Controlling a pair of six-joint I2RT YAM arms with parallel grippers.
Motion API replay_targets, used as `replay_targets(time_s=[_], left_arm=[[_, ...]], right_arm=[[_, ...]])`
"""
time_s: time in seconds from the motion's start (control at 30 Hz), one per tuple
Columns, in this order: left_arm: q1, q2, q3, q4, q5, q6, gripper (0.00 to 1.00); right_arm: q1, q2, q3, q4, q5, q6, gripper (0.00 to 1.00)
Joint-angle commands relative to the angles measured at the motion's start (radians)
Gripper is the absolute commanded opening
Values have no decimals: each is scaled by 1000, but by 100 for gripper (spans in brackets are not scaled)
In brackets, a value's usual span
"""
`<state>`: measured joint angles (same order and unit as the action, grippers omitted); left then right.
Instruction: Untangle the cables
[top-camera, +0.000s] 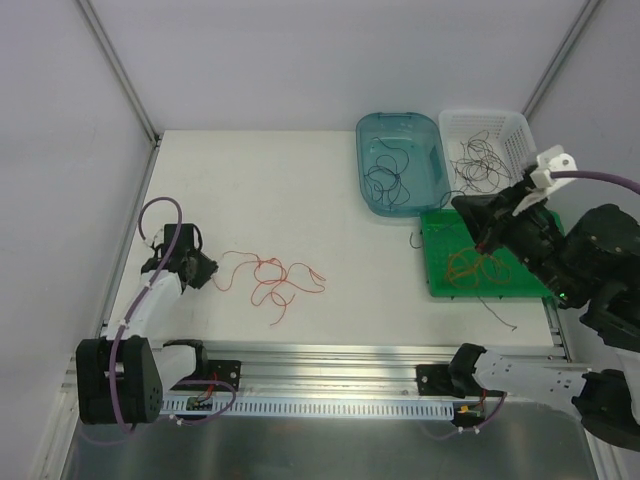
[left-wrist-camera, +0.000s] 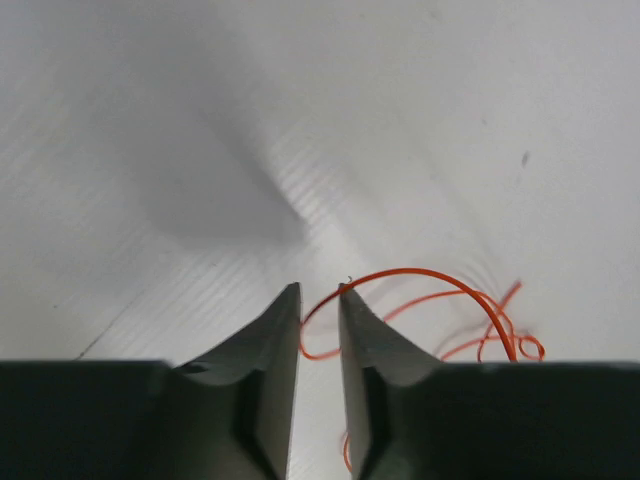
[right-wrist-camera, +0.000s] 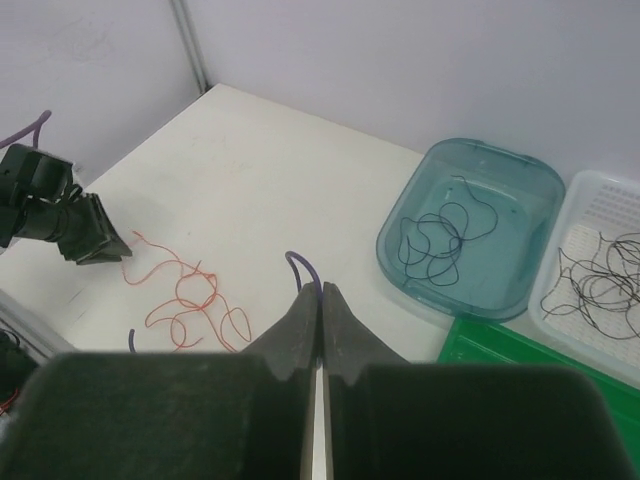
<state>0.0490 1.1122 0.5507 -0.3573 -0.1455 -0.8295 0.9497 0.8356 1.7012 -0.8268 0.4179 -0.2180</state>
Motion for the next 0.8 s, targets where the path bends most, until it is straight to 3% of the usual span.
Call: replay_targets(time_s=[0.0,0.03,0.07,0.1,0.2,0.5,0.63,0.77], left_arm=[[-14,-81,11,-15,195,99,29],[-18,-100,12,-14,223,124,50],[-24,-142,15,-15,248,135,61],[-34,-164,23,-17,300,148,80],[-34,-231,70,-49,354,208,99],[-34,-186,328,-295,321,481,99],[-31,-221,321,-287,221,506,99],[-32,-284,200,-209,159,492,99]], right_arm=[[1,86,41,47,-102,-12,1],[0,106,49,51,-76,-41,1],[1,152,57,51,-56,-50,1],[-2,175,81,51,-38,-61,1],[-20,242,106,86,-13,-101,1],[-304,384,118,325,-192,-104,1],[-402,497,158,431,-299,-96,1],[-474,610,233,514,-370,-98,1]])
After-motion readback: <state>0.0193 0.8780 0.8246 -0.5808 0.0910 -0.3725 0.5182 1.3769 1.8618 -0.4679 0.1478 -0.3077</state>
